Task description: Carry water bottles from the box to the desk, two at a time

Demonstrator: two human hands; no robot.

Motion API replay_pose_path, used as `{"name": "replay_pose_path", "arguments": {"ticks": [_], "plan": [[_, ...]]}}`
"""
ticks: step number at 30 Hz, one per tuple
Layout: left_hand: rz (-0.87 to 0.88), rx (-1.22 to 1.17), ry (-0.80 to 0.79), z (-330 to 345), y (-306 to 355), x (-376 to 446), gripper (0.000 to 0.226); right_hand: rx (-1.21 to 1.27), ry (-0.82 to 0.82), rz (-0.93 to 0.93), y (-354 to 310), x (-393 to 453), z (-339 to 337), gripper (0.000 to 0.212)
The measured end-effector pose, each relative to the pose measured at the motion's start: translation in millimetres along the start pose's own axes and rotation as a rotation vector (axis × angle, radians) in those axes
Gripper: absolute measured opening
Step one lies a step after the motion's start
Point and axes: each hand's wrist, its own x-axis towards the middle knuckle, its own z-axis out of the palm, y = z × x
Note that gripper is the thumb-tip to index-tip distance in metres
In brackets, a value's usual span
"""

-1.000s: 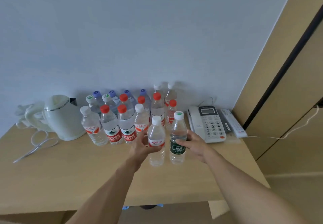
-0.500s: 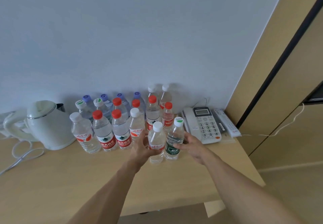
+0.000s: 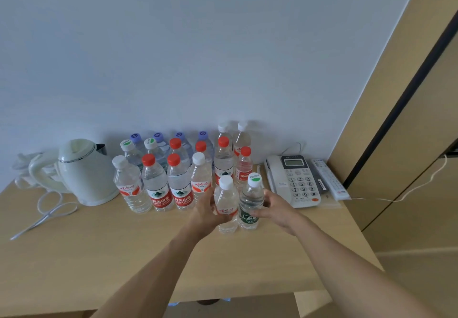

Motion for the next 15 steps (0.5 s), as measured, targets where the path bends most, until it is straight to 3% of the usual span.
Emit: {"name": "replay_pose_path", "arguments": {"ticks": [6, 10, 15], "plan": [[0.055, 0.291, 0.089, -23, 27, -7, 0.069, -0.020, 0.021, -0.061, -4, -8, -4, 0.069], [0.185, 0.474, 0.134, -36, 61, -4, 0.058, -0.044, 0.111, -0.133, -15, -10, -6, 0.079], [0.190, 0.766, 0.086, -37, 93, 10, 0.045, -0.263, 0.169, -0.238, -25, -17, -3, 0.053]]}}
